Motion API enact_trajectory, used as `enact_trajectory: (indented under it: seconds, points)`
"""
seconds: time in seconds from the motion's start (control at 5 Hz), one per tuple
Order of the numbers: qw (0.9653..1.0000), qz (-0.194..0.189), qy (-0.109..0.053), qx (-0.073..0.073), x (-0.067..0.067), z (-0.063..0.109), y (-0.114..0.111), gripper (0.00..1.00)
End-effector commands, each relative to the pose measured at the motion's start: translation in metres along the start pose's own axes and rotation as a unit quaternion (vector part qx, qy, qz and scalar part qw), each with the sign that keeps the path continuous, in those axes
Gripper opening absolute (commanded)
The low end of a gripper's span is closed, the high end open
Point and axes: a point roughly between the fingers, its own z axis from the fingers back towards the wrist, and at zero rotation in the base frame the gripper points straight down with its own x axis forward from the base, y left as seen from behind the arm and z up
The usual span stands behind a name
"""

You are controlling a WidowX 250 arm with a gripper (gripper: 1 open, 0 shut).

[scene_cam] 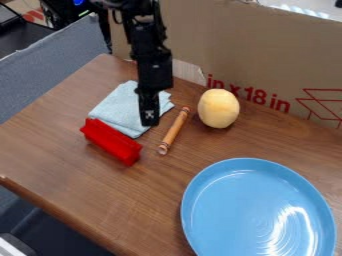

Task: Move the cloth to the right side of the table

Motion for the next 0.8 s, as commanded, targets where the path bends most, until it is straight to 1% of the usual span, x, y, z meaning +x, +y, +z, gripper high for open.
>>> enact_trajectory:
  seconds: [0.0, 0.2, 0.4, 0.6]
  points:
    - [0.999, 0.01, -0.022, 0.038, 0.013, 0.045, -0.015, 0.0]
    - [0.9985, 0.016, -0.021, 0.047, -0.003, 0.045, -0.018, 0.0]
    - [0.9984, 0.02, -0.029, 0.043, 0.005, 0.056, -0.019, 0.0]
    - [0.9982, 0.021, -0.036, 0.042, 0.015, 0.045, -0.031, 0.0]
